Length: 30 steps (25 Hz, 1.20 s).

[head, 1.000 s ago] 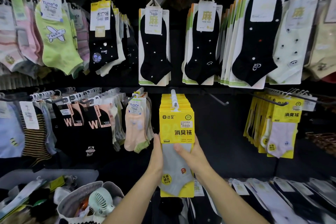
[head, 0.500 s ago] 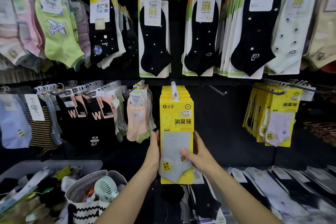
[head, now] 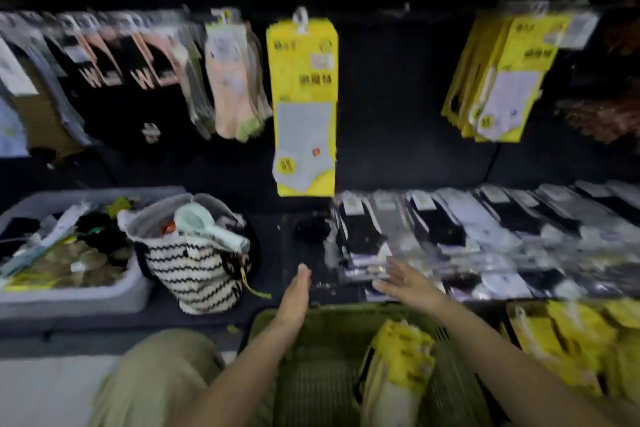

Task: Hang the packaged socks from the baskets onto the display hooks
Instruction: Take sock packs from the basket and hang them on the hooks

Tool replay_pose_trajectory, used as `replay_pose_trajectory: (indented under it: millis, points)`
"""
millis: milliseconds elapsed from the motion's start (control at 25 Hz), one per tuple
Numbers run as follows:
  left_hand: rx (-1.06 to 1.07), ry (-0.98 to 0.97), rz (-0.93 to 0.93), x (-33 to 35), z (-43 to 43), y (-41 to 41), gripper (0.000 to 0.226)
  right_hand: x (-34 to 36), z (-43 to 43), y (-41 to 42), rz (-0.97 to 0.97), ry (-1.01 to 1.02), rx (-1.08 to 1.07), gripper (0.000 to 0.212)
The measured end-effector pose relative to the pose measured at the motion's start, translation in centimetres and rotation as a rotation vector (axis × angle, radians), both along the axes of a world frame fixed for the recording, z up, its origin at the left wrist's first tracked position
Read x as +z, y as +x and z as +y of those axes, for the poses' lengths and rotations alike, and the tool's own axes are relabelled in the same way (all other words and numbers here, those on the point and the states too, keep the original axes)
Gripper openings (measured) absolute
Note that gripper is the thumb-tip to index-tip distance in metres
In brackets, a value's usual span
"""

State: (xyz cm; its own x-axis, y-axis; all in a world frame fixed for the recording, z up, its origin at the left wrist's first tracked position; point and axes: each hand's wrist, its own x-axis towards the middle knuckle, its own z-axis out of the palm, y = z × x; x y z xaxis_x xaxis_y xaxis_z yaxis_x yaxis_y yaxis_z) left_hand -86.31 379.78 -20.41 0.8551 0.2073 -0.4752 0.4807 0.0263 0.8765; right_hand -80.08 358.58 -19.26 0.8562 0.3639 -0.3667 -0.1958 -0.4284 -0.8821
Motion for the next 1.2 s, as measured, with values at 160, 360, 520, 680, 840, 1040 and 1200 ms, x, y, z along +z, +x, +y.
replay_pose_trajectory:
  millis: [160, 360, 520, 680, 840, 1040, 1200]
  points:
    - [-0.156, 0.271, 0.028, -6.4, -5.3, -2.2, 0.039, -7.5, -5.5, -4.2, 0.033, -0.311, 0.034, 0.037]
    - [-0.304, 0.297, 0.101, -12.8, -10.8, -3.5, 0.017, -13.4, -9.1, -6.9, 0.09, -0.464, 0.056, 0.057]
    - [-0.364, 0.325, 0.177, -15.8, -12.6, -2.3, 0.041, -16.1, -8.0, -7.0, 0.197, -0.405, -0.128, 0.039]
    - [-0.333, 0.386, 0.271, -18.1, -13.3, 1.2, 0.05, -19.2, -7.3, -6.1, 0.319, -0.343, -0.219, 0.035]
    - [-0.38, 0.474, 0.41, -20.5, -13.6, 4.2, 0.078, -21.8, -7.3, -4.7, 0.383, -0.312, -0.284, 0.045]
    - [-0.409, 0.483, 0.38, -22.0, -13.3, 5.8, 0.077, -23.4, -7.2, -4.2, 0.424, -0.095, -0.372, 0.067]
    - [-0.563, 0.539, 0.319, -21.1, -12.6, 5.1, 0.059, -23.3, -6.6, -3.8, 0.362, -0.09, -0.326, 0.058]
